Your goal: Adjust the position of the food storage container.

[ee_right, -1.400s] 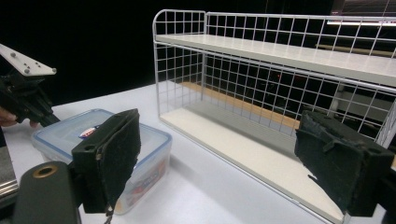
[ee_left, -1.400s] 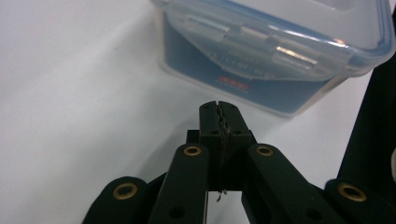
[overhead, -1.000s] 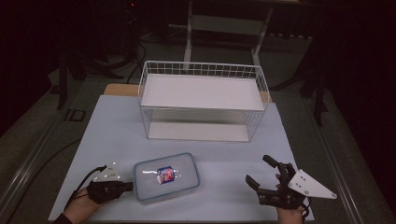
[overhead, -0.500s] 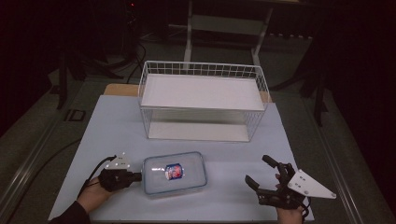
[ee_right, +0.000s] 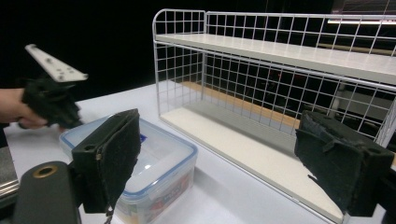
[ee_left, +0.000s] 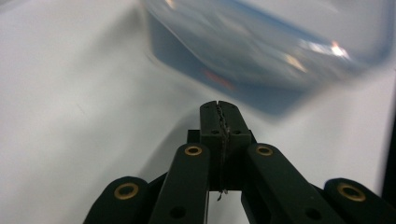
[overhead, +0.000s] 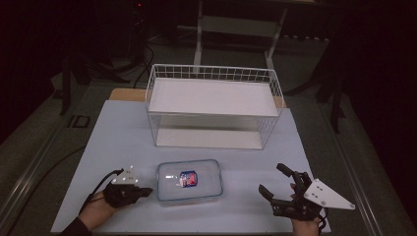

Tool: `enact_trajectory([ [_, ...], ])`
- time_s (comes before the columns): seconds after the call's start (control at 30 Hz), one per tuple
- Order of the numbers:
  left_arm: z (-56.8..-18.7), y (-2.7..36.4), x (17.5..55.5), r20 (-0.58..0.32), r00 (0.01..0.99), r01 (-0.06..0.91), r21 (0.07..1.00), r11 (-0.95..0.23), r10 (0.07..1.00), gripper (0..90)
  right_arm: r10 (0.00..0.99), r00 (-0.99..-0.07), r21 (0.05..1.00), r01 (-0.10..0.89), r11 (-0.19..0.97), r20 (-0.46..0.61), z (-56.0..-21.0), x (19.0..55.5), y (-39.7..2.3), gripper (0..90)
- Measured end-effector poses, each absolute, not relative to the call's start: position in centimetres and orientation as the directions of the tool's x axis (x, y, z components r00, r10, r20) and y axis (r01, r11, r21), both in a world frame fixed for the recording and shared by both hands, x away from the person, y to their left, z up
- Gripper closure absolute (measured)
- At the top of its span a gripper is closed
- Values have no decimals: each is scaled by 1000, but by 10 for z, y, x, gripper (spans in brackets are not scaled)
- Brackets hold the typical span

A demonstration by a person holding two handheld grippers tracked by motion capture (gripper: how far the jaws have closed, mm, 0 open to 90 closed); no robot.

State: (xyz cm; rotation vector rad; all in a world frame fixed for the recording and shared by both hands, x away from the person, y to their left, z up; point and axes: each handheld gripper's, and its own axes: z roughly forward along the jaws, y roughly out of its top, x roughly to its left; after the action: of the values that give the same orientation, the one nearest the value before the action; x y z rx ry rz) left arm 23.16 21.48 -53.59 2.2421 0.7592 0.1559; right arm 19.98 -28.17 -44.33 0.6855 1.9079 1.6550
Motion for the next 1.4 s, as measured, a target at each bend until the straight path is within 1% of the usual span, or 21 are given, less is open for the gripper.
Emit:
enact_trajectory([
  [0.13,-536,213,212,-157,822,485,696,-529,547,898,667,-743,991,37,132,-61,-444,200,-280,146],
  [0.3,-534,199,207,-154,843,462,701,-544,516,898,665,-744,990,36,134,-63,-444,201,-280,145],
  [0.43,-536,187,214,-147,859,446,686,-575,490,898,668,-741,991,40,132,-59,-444,201,-281,146],
  [0.5,-538,184,219,-144,856,451,678,-580,497,898,668,-742,991,40,128,-56,-444,201,-282,145],
  [0.67,-534,185,229,-143,841,456,706,-542,521,898,667,-744,991,45,128,-52,-445,202,-282,146],
  [0.73,-533,183,234,-134,842,450,707,-545,522,898,666,-745,991,47,127,-50,-445,202,-281,145],
  [0.8,-534,181,238,-142,847,450,707,-546,513,897,665,-745,991,45,128,-52,-444,201,-281,146],
  [0.83,-534,180,239,-118,850,436,702,-562,513,897,665,-745,991,44,130,-54,-444,201,-281,145],
  [1.0,-535,191,250,-106,824,456,706,-541,557,897,668,-742,991,47,126,-50,-444,201,-282,146],
  [1.1,-536,195,260,-131,807,476,721,-504,576,897,665,-744,990,46,133,-55,-445,202,-281,145],
  [1.23,-532,188,269,-125,818,462,725,-511,562,898,666,-744,990,44,132,-56,-445,202,-281,146],
  [1.3,-533,182,272,-101,824,450,714,-536,558,897,667,-743,990,49,129,-50,-446,202,-282,145],
  [1.4,-534,178,276,-120,823,458,718,-524,555,897,667,-743,990,54,130,-47,-446,202,-282,145],
])
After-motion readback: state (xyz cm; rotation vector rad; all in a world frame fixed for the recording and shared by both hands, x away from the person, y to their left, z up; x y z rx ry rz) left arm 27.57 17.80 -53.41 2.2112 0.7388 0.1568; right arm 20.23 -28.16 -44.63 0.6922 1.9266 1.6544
